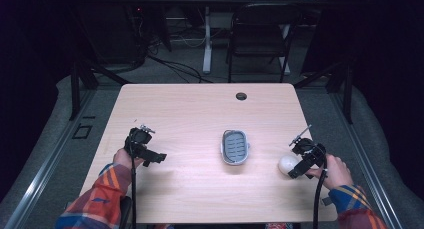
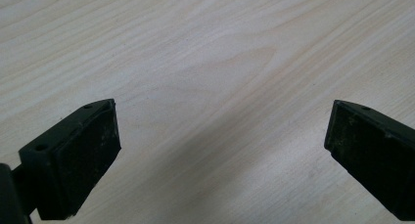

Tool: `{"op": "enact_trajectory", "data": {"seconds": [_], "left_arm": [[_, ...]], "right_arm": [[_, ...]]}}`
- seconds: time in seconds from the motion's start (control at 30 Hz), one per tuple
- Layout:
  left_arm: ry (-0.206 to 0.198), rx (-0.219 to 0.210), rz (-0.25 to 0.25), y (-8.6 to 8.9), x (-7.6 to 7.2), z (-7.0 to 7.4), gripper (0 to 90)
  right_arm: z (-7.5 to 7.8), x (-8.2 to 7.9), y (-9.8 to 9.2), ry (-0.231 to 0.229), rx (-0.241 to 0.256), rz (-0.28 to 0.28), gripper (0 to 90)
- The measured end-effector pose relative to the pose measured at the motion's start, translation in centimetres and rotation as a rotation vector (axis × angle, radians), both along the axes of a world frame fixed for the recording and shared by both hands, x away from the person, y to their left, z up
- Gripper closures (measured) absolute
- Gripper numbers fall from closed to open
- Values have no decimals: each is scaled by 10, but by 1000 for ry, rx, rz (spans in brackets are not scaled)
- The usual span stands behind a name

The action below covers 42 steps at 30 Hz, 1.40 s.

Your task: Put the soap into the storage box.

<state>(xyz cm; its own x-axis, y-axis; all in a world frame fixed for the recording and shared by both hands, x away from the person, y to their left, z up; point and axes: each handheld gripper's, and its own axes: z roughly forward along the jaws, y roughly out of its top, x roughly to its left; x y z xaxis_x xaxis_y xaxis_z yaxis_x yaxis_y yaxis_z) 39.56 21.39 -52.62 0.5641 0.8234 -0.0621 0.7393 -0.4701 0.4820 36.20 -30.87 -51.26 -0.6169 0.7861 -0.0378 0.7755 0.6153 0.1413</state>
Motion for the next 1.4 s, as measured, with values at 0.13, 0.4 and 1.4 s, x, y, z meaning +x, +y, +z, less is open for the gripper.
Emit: {"op": "enact_trajectory", "data": {"seconds": [0.13, 0.4, 1.4], "left_arm": [[0, 0, -1, 0, 0, 0, 0], [1, -2, -2, 0, 0, 0, 0], [9, 1, -3, -2, 1, -1, 0]], "right_arm": [[-1, 4, 4, -17, 16, -4, 0], [-7, 14, 15, 10, -5, 17, 0], [-24, 36, 35, 65, -99, 47, 239]]}}
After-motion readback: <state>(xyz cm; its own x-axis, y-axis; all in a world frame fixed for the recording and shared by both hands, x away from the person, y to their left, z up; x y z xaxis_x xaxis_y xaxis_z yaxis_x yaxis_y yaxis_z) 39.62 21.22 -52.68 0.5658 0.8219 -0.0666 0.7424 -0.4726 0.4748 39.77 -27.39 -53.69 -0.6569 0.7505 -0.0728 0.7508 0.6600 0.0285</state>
